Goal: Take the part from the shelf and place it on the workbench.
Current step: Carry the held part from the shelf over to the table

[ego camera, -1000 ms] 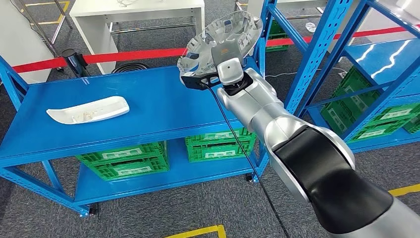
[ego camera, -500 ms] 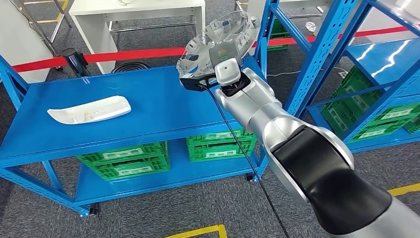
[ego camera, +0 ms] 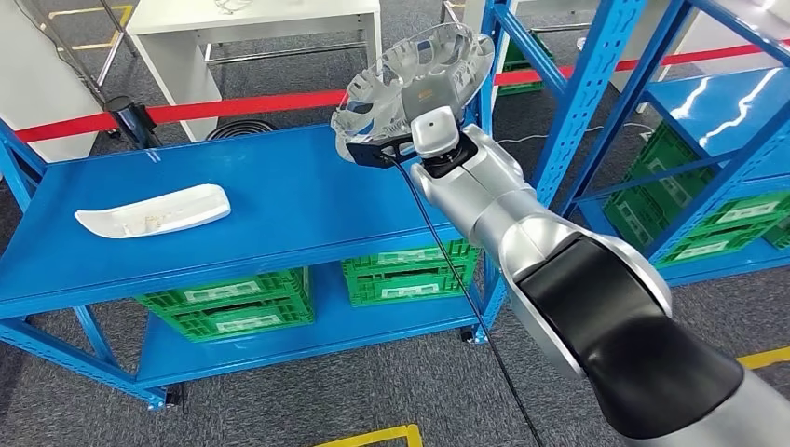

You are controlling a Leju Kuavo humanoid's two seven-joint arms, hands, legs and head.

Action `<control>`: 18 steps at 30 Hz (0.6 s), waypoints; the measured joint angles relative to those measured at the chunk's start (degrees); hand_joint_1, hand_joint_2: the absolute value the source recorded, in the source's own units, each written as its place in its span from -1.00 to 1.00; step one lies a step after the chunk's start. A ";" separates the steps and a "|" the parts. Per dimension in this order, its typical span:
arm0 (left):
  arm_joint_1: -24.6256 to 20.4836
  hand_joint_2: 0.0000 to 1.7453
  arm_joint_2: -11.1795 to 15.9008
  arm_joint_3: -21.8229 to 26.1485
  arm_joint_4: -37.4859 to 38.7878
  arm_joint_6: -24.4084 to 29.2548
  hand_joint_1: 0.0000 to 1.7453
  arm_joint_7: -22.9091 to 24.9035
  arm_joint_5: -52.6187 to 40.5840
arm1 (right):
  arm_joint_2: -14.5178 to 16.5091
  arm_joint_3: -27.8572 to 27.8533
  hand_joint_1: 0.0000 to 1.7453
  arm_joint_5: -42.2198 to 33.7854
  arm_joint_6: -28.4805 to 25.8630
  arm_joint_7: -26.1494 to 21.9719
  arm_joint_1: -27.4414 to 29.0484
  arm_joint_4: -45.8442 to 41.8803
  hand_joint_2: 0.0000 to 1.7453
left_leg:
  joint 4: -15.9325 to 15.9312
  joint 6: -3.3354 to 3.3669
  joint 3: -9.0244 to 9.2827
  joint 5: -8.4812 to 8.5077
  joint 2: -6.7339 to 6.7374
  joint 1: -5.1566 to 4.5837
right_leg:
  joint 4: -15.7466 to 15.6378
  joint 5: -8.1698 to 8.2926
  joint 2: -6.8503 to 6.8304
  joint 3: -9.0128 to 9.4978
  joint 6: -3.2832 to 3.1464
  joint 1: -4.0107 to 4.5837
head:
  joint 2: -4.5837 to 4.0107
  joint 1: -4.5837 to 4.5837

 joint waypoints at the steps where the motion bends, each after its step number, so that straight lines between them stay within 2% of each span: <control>1: 0.02 1.00 -0.01 0.00 0.01 0.00 -1.00 0.08 -0.02 | -0.03 0.00 1.00 0.00 0.01 0.06 0.00 0.00 1.00 | 0.98 -0.28 -0.42 -1.07 0.05 0.06 | -0.29 0.37 -0.02 -0.11 -0.54 -0.08 | 0.00 -0.04; 2: 0.00 1.00 0.01 0.00 0.01 0.00 -1.00 0.11 -0.03 | -0.05 0.00 1.00 0.01 0.02 0.10 -0.01 0.00 1.00 | 3.07 -0.48 -1.16 -2.85 0.09 0.10 | -0.54 0.74 -0.05 -0.25 -1.00 -0.15 | 0.00 -0.09; 4: -0.05 1.00 0.05 0.00 0.01 0.00 -1.00 0.11 -0.03 | -0.14 0.00 1.00 0.01 0.03 0.15 0.02 0.04 1.00 | 10.10 -0.73 -3.32 -7.32 0.13 0.09 | -0.57 1.24 -0.06 -0.72 -1.47 0.01 | 0.00 -0.16; 5: -0.04 1.00 0.07 0.00 0.00 0.00 -1.00 0.11 -0.02 | -0.19 0.00 1.00 0.01 0.03 0.15 0.03 0.07 1.00 | 13.28 -0.82 -4.12 -8.80 0.13 0.09 | -0.52 1.45 -0.06 -1.00 -1.56 0.11 | 0.00 -0.16; 6: -0.02 1.00 0.07 0.00 0.01 0.00 -1.00 0.10 0.01 | -0.25 0.00 1.00 0.01 0.03 0.14 0.05 0.11 1.00 | 14.89 -0.82 -4.17 -9.27 0.13 0.08 | -0.45 1.68 -0.05 -1.30 -1.59 0.20 | 0.00 -0.16; 7: 0.00 1.00 0.06 0.00 0.01 0.00 -1.00 0.10 0.04 | -0.28 0.00 1.00 0.01 0.03 0.12 0.05 0.14 1.00 | 14.27 -0.75 -3.20 -8.67 0.13 0.08 | -0.37 1.90 -0.02 -1.60 -1.55 0.26 | 0.00 -0.16; 8: -0.01 1.00 0.06 0.00 0.01 0.01 -1.00 0.09 0.10 | -0.32 0.00 1.00 0.01 0.03 0.09 0.05 0.16 1.00 | 11.47 -0.60 -1.17 -7.31 0.13 0.06 | -0.28 2.11 0.01 -1.87 -1.47 0.29 | 0.00 -0.16; 9: -0.03 1.00 0.06 0.00 -0.01 0.01 -1.00 0.08 0.20 | -0.34 0.00 1.00 0.01 0.02 0.07 0.05 0.17 1.00 | 7.36 -0.37 1.39 -6.05 0.13 0.03 | -0.17 2.31 0.03 -2.09 -1.33 0.29 | 0.00 -0.16; 10: -0.07 1.00 0.08 0.00 -0.03 0.02 -1.00 0.04 0.34 | -0.36 0.00 1.00 0.01 0.01 0.06 0.03 0.17 1.00 | 3.62 -0.16 3.74 -5.20 0.11 -0.12 | -0.12 2.53 0.05 -2.31 -1.08 0.32 | 0.00 -0.15; 11: -0.08 1.00 0.09 0.00 -0.05 0.02 -1.00 -0.01 0.50 | -0.39 0.00 1.00 0.01 -0.01 0.04 0.02 0.17 1.00 | 0.93 0.05 5.33 -4.65 0.06 -0.30 | -0.11 2.82 0.05 -2.46 -0.77 0.33 | 0.00 -0.14; 12: -0.08 1.00 0.10 0.00 -0.07 0.03 -1.00 -0.05 0.65 | -0.42 0.00 1.00 0.01 -0.02 0.01 0.01 0.17 1.00 | -0.38 0.23 5.98 -4.57 0.01 -0.50 | -0.15 3.16 0.04 -2.59 -0.42 0.32 | 0.00 -0.15; 15: 0.07 1.00 0.04 0.00 -0.07 0.10 -1.00 -0.09 0.86 | -0.59 0.00 1.00 0.01 -0.06 -0.16 0.03 0.20 1.00 | -0.86 1.21 5.33 -3.39 0.02 -0.54 | -0.52 4.05 0.01 -2.99 0.62 0.34 | 0.00 -0.14; 16: 0.12 1.00 0.01 0.01 -0.07 0.13 -1.00 -0.09 0.88 | -0.69 0.00 1.00 0.01 -0.08 -0.23 0.04 0.21 1.00 | -1.10 1.68 4.94 -2.81 0.11 -0.39 | 0.07 3.19 -0.02 -3.42 0.87 0.39 | 0.00 -0.03; 17: 0.15 1.00 -0.03 0.01 -0.07 0.16 -1.00 -0.10 0.91 | -0.79 0.00 1.00 0.01 -0.10 -0.32 0.03 0.23 1.00 | -1.36 2.11 4.43 -2.16 0.23 -0.21 | 1.78 1.33 -0.05 -4.14 1.09 0.43 | 0.00 0.07; 18: 0.15 1.00 -0.05 0.02 -0.07 0.18 -1.00 -0.13 0.96 | -0.87 0.00 1.00 0.01 -0.13 -0.44 0.04 0.24 1.00 | -1.41 2.42 3.81 -1.58 0.36 -0.15 | 4.85 -1.42 -0.09 -5.16 1.24 0.38 | 0.00 0.17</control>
